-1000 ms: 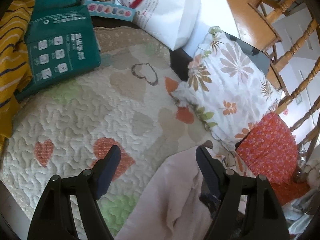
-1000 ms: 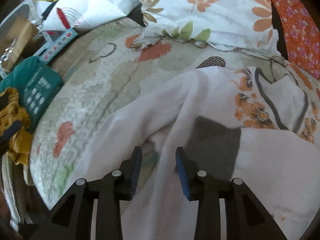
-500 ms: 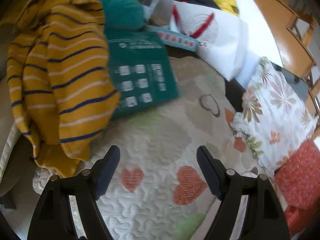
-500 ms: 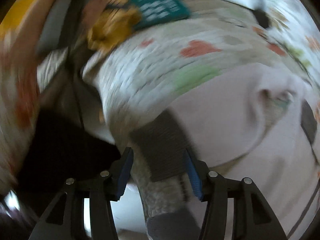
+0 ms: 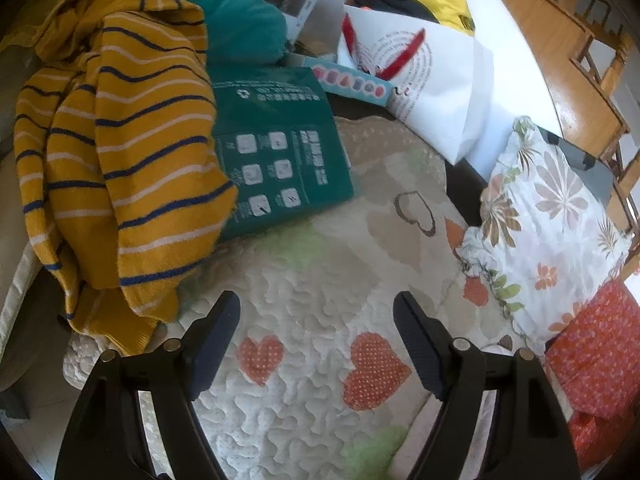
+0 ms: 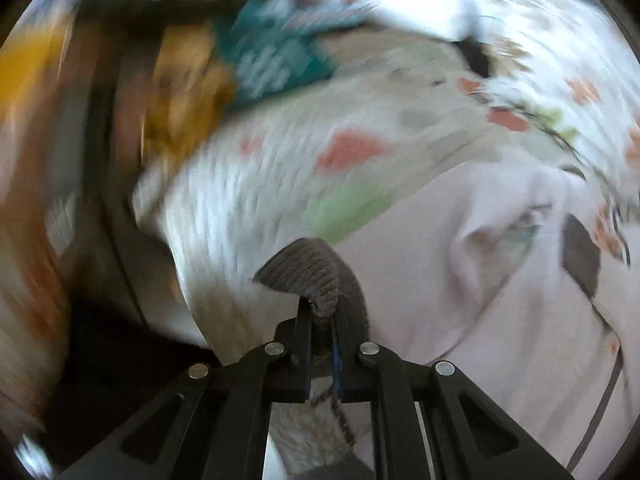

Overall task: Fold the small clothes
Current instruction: 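Carry the grey cuff across the cardigan body with the right gripper, then lay the sleeve on the cardigan and open the right gripper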

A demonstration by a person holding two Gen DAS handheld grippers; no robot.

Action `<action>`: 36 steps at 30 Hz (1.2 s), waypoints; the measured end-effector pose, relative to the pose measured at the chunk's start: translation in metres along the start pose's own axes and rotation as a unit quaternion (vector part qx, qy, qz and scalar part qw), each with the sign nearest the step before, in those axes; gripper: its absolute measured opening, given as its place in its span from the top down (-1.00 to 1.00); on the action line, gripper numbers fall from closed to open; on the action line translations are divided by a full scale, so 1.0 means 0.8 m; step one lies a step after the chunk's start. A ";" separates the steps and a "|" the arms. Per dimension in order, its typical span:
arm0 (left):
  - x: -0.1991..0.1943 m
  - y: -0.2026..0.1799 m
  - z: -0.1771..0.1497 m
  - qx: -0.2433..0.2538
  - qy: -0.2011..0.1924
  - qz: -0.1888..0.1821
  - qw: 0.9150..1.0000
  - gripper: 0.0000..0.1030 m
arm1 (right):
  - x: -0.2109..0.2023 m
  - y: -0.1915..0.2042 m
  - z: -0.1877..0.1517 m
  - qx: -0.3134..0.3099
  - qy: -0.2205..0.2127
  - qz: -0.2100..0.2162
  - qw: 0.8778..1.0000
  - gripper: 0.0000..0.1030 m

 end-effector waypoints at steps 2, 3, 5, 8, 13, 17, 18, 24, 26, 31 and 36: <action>0.004 -0.014 -0.006 0.009 0.007 -0.006 1.000 -0.51 | -0.054 -0.052 0.029 0.074 -0.059 0.010 0.995 0.84; 0.005 -0.020 -0.009 0.015 0.010 -0.010 1.000 -0.52 | -0.083 -0.080 0.037 0.111 -0.086 0.011 0.990 0.84; 0.011 -0.040 -0.019 0.028 0.021 -0.021 0.999 -0.52 | -0.142 -0.150 0.039 0.189 -0.134 0.003 0.973 0.84; 0.018 -0.070 -0.037 0.053 0.042 -0.037 0.997 -0.52 | -0.202 -0.244 0.008 0.270 -0.161 -0.060 0.947 0.83; 0.028 -0.130 -0.073 0.113 0.071 -0.060 0.989 -0.52 | -0.239 -0.379 -0.094 0.389 -0.124 -0.172 0.897 0.83; 0.037 -0.171 -0.102 0.158 0.091 -0.066 0.981 -0.52 | -0.216 -0.460 -0.171 0.422 0.000 -0.284 0.861 0.74; 0.041 -0.180 -0.110 0.167 0.099 -0.069 0.979 -0.52 | -0.222 -0.468 -0.189 0.439 0.009 -0.314 0.842 0.65; 0.055 -0.210 -0.143 0.197 0.127 -0.071 0.969 -0.52 | -0.266 -0.455 -0.205 0.439 -0.046 -0.290 0.849 0.51; 0.061 -0.214 -0.151 0.197 0.140 -0.075 0.968 -0.52 | -0.265 -0.446 -0.190 0.421 -0.054 -0.280 0.861 0.50; 0.060 -0.231 -0.164 0.199 0.149 -0.083 0.965 -0.52 | -0.229 -0.423 -0.153 0.366 -0.043 -0.257 0.893 0.31; 0.058 -0.244 -0.168 0.206 0.150 -0.087 0.963 -0.52 | -0.175 -0.427 -0.163 0.377 0.001 -0.221 0.899 0.31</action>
Point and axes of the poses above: each gripper's, at about its wrist camera, not at the fingertips, and x roughly the way its jaws point, y to its left, z to its top, the point moved 1 cm from there along x, roughly the way its jaws point, and after that the axes turned 6 degrees about -x, right-handed, at the moved point
